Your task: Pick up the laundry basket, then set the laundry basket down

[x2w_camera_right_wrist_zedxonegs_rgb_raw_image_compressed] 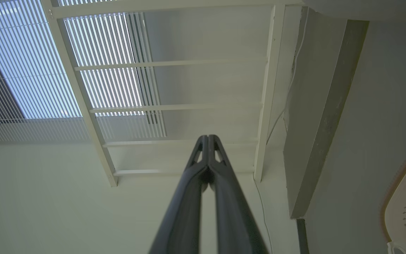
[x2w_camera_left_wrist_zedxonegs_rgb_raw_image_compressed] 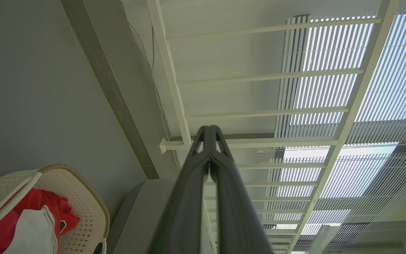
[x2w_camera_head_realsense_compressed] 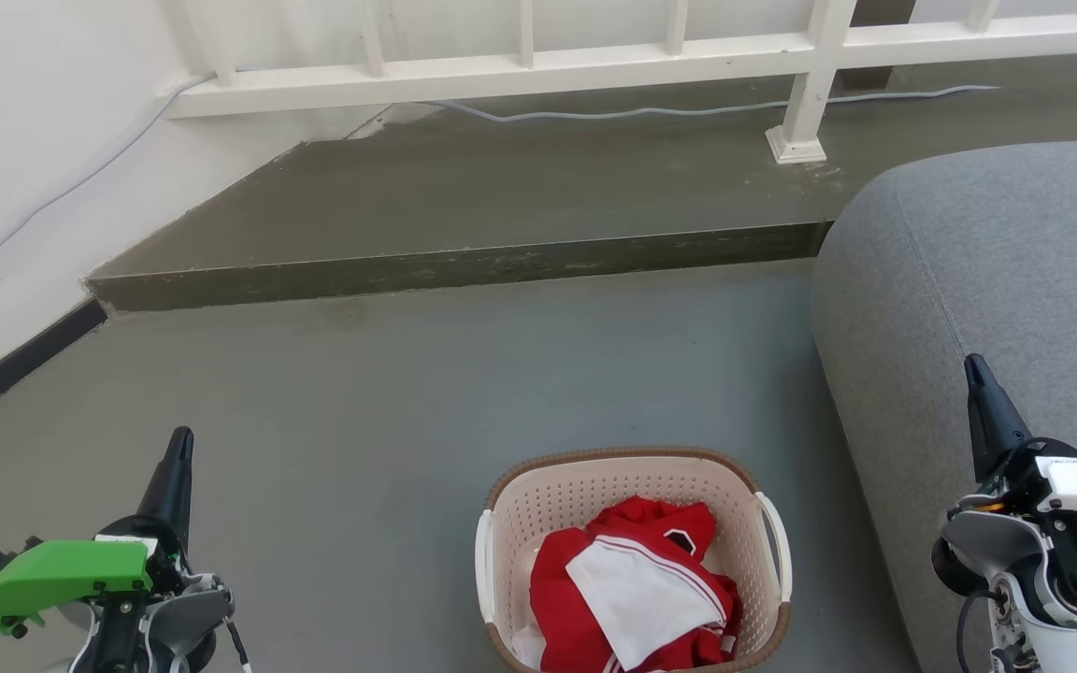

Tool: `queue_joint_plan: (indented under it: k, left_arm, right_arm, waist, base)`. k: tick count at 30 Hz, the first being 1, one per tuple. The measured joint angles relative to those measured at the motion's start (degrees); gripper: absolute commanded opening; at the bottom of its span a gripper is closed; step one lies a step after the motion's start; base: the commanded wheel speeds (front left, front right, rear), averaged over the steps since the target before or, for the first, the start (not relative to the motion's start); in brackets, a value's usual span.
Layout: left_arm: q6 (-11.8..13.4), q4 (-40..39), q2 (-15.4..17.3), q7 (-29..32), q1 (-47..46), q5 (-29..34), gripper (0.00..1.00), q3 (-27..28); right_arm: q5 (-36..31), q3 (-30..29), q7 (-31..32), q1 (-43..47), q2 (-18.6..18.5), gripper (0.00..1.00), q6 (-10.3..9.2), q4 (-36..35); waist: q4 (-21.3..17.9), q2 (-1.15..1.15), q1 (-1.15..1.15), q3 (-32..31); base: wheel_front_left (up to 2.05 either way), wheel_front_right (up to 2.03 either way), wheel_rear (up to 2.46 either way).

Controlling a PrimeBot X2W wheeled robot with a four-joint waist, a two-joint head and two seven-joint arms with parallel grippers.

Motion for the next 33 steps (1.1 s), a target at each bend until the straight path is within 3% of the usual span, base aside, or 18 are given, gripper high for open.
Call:
queue_joint_plan:
  k: [5, 6, 19, 33]
  left_arm:
    - [0.0, 0.0, 0.0, 0.0, 0.0, 0.0, 0.0, 0.02]
    - [0.01, 0.22, -0.04, 0.0, 0.01, 0.0, 1.0, -0.02]
    - [0.03, 2.22, -1.3, -1.08, 1.79, 0.23, 1.0, -0.73]
    - [0.03, 0.25, -1.0, -3.67, 1.71, 5.16, 1.0, -3.43]
  right_arm:
    - [0.0, 0.01, 0.0, 0.0, 0.0, 0.0, 0.0, 0.0]
    - [-0.01, -0.01, 0.0, 0.02, 0.04, 1.0, -0.07, 0.22]
    - [-0.44, 0.98, -0.56, 2.32, 1.25, 1.0, -0.09, 1.77]
    - [-3.98, 3.69, -3.36, 2.16, 0.66, 1.0, -0.09, -0.51]
  waist:
    - [0.0, 0.0, 0.0, 0.0]
    - [0.0, 0.0, 0.0, 0.0]
    - [-0.05, 0.0, 0.0, 0.16]
    - [-0.2, 0.0, 0.0, 0.59]
  base:
    - [0.0, 0.0, 0.0]
    - [0.0, 0.0, 0.0]
    - [0.0, 0.0, 0.0]
    - [0.0, 0.0, 0.0]
